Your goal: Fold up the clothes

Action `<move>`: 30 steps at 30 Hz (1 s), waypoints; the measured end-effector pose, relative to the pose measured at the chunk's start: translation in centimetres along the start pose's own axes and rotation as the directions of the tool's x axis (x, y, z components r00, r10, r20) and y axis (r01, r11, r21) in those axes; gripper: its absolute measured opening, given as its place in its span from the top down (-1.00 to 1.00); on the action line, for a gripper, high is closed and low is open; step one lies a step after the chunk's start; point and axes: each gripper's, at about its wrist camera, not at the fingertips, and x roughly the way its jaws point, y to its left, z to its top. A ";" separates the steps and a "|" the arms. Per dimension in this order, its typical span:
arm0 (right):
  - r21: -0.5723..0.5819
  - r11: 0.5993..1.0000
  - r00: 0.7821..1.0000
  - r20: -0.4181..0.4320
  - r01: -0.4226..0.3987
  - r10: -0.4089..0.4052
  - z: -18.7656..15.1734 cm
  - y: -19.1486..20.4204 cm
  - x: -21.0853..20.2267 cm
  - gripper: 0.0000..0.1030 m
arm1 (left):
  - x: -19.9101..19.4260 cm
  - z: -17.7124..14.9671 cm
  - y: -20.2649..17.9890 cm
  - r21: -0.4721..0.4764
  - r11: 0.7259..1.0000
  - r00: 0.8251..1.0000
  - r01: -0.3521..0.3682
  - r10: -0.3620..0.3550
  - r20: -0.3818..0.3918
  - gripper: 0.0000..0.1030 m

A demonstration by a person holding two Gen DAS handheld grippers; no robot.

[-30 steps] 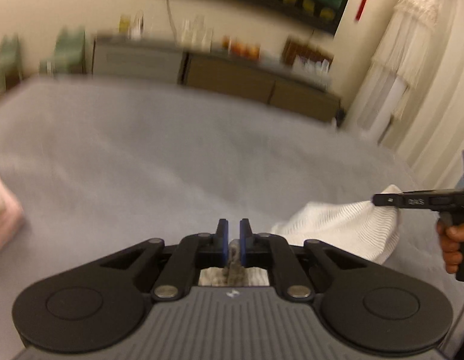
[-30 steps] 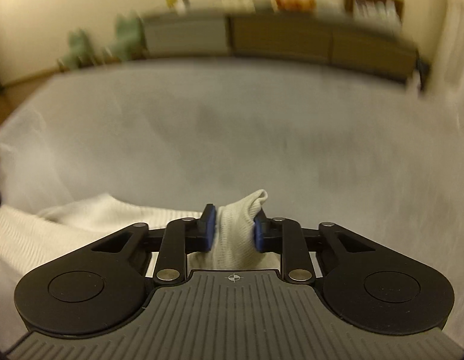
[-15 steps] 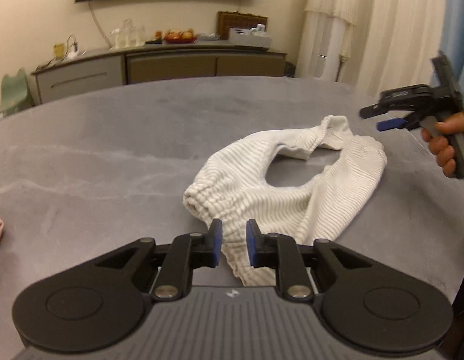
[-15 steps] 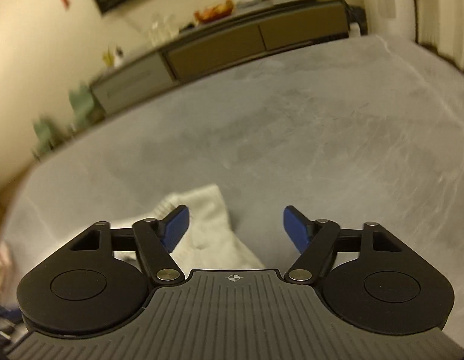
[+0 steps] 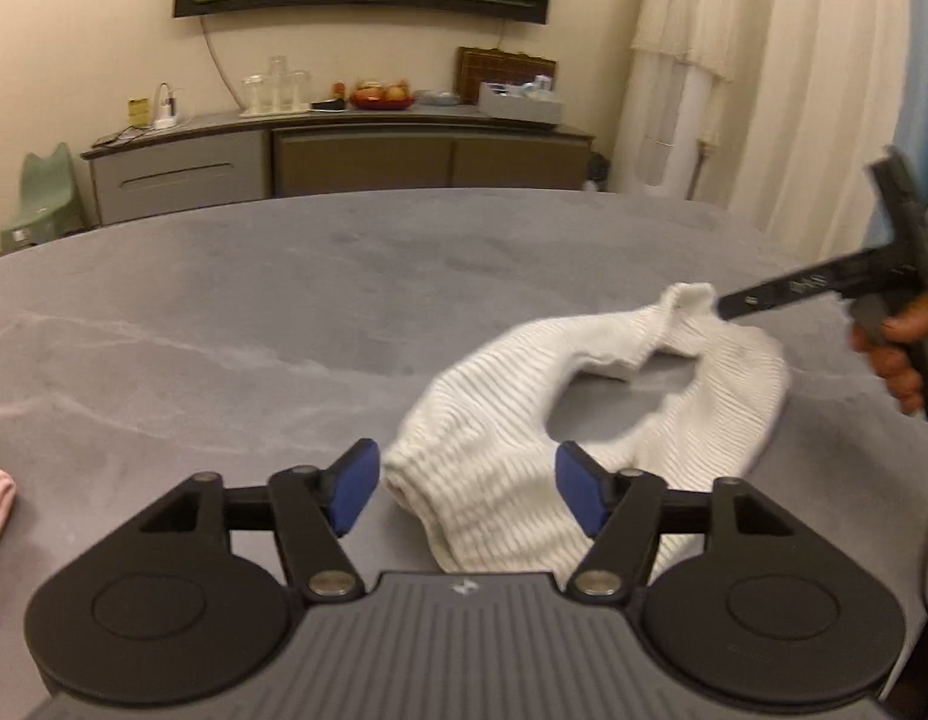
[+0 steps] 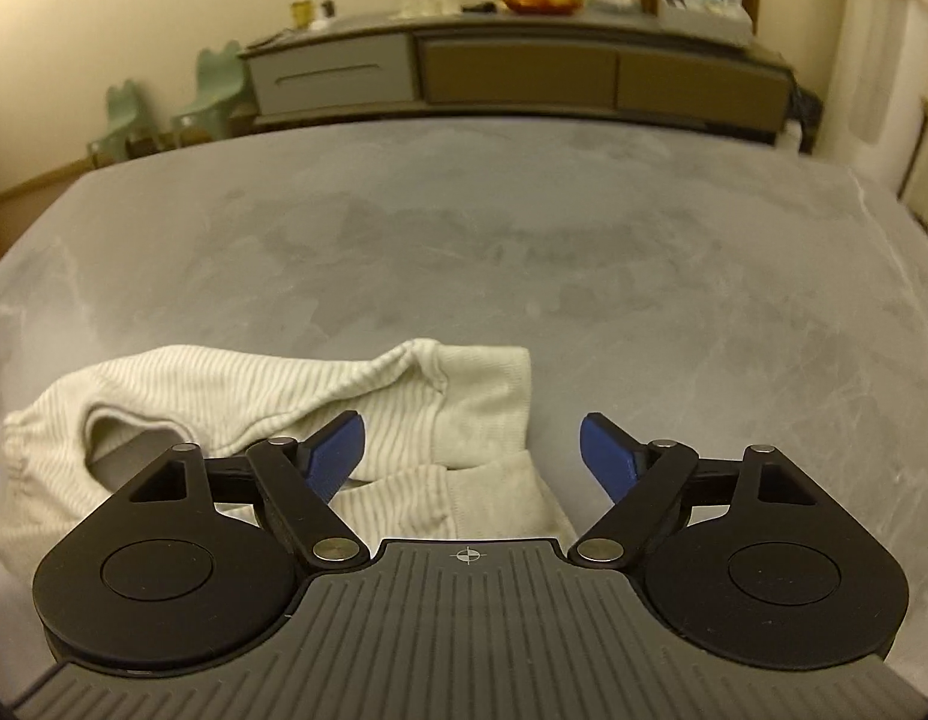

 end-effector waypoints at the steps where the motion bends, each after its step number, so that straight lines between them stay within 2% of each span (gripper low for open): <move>1: -0.002 1.000 1.000 0.012 0.002 -0.002 0.2 0.0 0.0 -0.61 | 0.7 0.2 0.3 -0.029 0.999 0.999 -0.013 0.012 -0.038 -0.28; 3: -0.027 1.000 0.999 0.045 0.005 -0.004 1.0 0.2 0.4 -0.63 | 2.1 0.5 0.8 -0.057 0.997 0.994 -0.047 0.041 -0.102 -0.26; 5: -0.092 0.995 0.997 0.076 0.028 -0.021 1.8 0.5 1.3 -0.67 | 2.9 0.4 1.0 -0.067 0.995 0.989 -0.069 0.060 -0.132 -0.26; 8: -0.100 0.995 0.998 0.063 0.025 -0.019 2.0 0.1 1.3 -0.68 | 3.5 0.4 1.0 -0.069 0.996 0.990 -0.055 0.045 -0.135 -0.26; 9: -0.103 0.994 0.998 0.058 0.024 -0.018 2.0 -0.1 1.3 -0.60 | 3.6 0.4 1.0 -0.071 0.996 0.991 -0.051 0.042 -0.131 -0.26; 11: -0.108 0.994 0.999 0.049 0.022 -0.017 2.2 -0.4 1.2 -0.16 | 3.9 0.5 1.0 -0.074 0.996 0.992 -0.047 0.038 -0.123 -0.24; 12: -0.111 0.994 0.999 0.045 0.021 -0.016 2.2 -0.5 1.2 0.16 | 4.2 0.7 0.9 -0.078 0.996 0.992 -0.052 0.043 -0.121 -0.17; 13: -0.113 0.993 0.999 0.040 0.020 -0.015 2.3 -0.7 1.2 0.21 | 4.5 0.9 0.9 -0.087 0.994 0.992 -0.060 0.050 -0.119 -0.07; 16: -0.121 0.993 1.000 0.027 0.016 -0.013 2.5 -1.1 1.2 0.21 | 4.6 1.4 1.3 -0.121 0.988 0.990 -0.093 0.079 -0.118 -0.04; 18: -0.126 0.992 1.000 0.017 0.014 -0.012 2.6 -1.4 1.1 0.18 | 3.9 1.5 0.9 -0.102 0.990 0.990 -0.100 0.089 -0.108 -0.02; 19: -0.129 0.992 1.000 0.013 0.013 -0.011 2.7 -1.5 1.1 0.07 | 3.0 1.4 0.5 -0.077 0.993 0.993 -0.084 0.076 -0.095 -0.04; 22: -0.161 0.987 1.000 0.008 -0.011 0.013 1.9 -1.8 -0.5 -0.57 | 1.1 0.9 -1.0 0.002 1.000 0.997 0.028 -0.028 -0.071 -0.22; 24: -0.189 0.982 0.999 -0.021 -0.031 0.028 0.9 -1.6 -1.0 -0.63 | 0.7 0.4 -2.1 0.065 0.995 0.995 0.076 -0.071 -0.074 -0.23; 26: -0.202 0.977 0.997 -0.061 -0.060 0.048 0.0 -1.5 -1.0 -0.61 | 1.4 -0.3 -3.4 0.127 0.989 0.993 0.074 -0.062 -0.100 -0.22; 27: -0.203 0.976 0.994 -0.086 -0.078 0.061 -0.4 -1.4 -0.8 -0.41 | 1.8 -0.6 -4.0 0.152 0.985 0.992 0.079 -0.062 -0.113 -0.19; 28: -0.203 0.975 0.991 -0.111 -0.095 0.074 -0.8 -1.3 -0.6 -0.05 | 2.1 -0.9 -4.6 0.179 0.980 0.990 0.085 -0.063 -0.124 -0.17; 29: -0.204 0.973 0.987 -0.134 -0.112 0.086 -1.2 -1.3 -0.5 0.18 | 2.3 -1.2 -5.2 0.208 0.974 0.990 0.089 -0.063 -0.128 -0.14; 30: -0.215 0.969 0.988 -0.124 -0.118 0.093 -1.5 -1.2 -1.2 0.43 | 2.3 -1.6 -5.7 0.233 0.968 0.990 0.088 -0.060 -0.125 0.00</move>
